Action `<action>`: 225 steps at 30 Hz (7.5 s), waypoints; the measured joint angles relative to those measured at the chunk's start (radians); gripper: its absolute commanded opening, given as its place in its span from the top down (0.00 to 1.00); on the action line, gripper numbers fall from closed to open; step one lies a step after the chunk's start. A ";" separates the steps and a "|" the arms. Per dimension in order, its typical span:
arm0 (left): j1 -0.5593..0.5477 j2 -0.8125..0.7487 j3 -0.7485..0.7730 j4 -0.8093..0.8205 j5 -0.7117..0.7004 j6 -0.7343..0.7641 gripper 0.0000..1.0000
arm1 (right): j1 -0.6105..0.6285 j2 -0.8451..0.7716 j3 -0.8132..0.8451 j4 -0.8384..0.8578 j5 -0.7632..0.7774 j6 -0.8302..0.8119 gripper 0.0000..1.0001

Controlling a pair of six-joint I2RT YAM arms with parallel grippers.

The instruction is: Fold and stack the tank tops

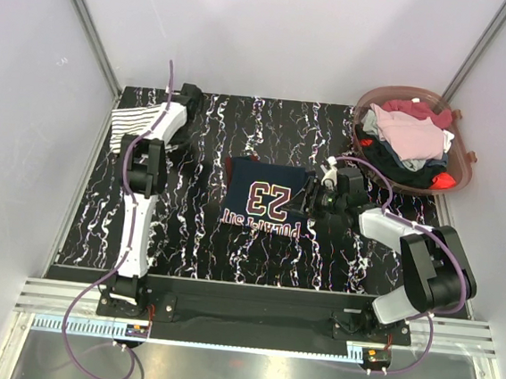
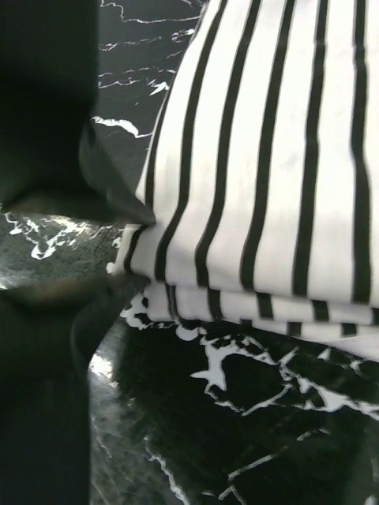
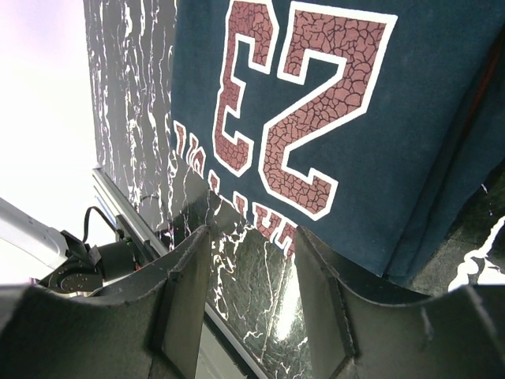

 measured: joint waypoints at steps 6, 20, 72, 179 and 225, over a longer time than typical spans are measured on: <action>0.001 -0.095 -0.167 0.051 0.032 -0.010 0.91 | 0.000 -0.016 0.000 -0.002 0.005 -0.001 0.48; -0.083 -0.945 -1.226 0.402 0.296 -0.210 0.90 | 0.166 0.137 0.289 -0.122 0.044 0.012 0.46; 0.494 -1.229 -1.535 0.630 0.687 -0.463 0.34 | 0.501 0.909 1.241 -0.516 0.461 0.256 0.86; -0.263 -1.091 -1.213 0.660 0.632 -0.360 1.00 | 0.366 0.344 0.827 -0.763 0.510 -0.080 1.00; -0.325 -0.789 -1.132 0.809 0.655 -0.344 0.36 | 0.061 0.023 0.340 -0.556 0.591 -0.104 0.16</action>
